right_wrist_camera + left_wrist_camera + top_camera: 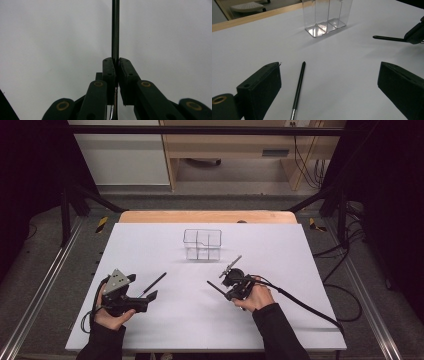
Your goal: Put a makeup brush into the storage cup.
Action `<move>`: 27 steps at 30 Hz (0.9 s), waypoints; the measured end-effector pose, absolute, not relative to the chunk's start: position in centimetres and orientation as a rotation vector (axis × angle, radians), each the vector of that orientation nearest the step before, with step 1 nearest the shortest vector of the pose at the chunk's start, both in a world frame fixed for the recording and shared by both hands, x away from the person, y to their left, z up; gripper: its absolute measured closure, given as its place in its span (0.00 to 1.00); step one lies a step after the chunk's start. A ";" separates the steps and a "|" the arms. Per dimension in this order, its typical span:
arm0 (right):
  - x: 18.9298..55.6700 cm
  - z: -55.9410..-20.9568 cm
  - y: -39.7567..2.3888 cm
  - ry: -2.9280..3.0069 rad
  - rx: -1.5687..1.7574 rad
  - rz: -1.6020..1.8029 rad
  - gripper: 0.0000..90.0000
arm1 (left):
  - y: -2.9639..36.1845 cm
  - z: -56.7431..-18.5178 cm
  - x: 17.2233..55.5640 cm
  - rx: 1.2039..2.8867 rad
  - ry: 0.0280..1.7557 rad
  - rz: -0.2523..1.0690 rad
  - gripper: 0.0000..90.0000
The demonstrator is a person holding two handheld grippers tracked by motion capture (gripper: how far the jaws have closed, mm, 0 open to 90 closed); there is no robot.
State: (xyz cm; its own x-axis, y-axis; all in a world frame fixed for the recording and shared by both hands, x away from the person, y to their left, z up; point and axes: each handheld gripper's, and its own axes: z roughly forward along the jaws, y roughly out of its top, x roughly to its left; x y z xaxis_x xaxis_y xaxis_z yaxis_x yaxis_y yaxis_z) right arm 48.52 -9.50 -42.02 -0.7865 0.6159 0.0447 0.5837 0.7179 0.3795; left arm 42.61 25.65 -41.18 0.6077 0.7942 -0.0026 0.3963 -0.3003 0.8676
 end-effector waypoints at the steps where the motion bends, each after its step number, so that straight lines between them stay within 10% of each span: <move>1: 48.5 -41.9 -9.6 2.832 0.988 0.588 0.94 | 25.6 -41.2 42.6 1.919 0.945 0.545 0.05; 27: 48.1 -38.2 -10.1 2.857 0.909 0.707 0.94 | 23.6 -40.5 42.5 1.966 0.843 0.546 0.05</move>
State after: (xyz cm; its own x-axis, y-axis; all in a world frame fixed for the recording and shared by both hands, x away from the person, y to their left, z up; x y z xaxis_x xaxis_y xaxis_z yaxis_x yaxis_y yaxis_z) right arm 48.13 -10.14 -38.17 -0.8242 0.5607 0.0787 0.5327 0.7208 0.4434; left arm 42.51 23.58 -40.46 0.6697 0.7413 0.0446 0.3434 -0.3623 0.8665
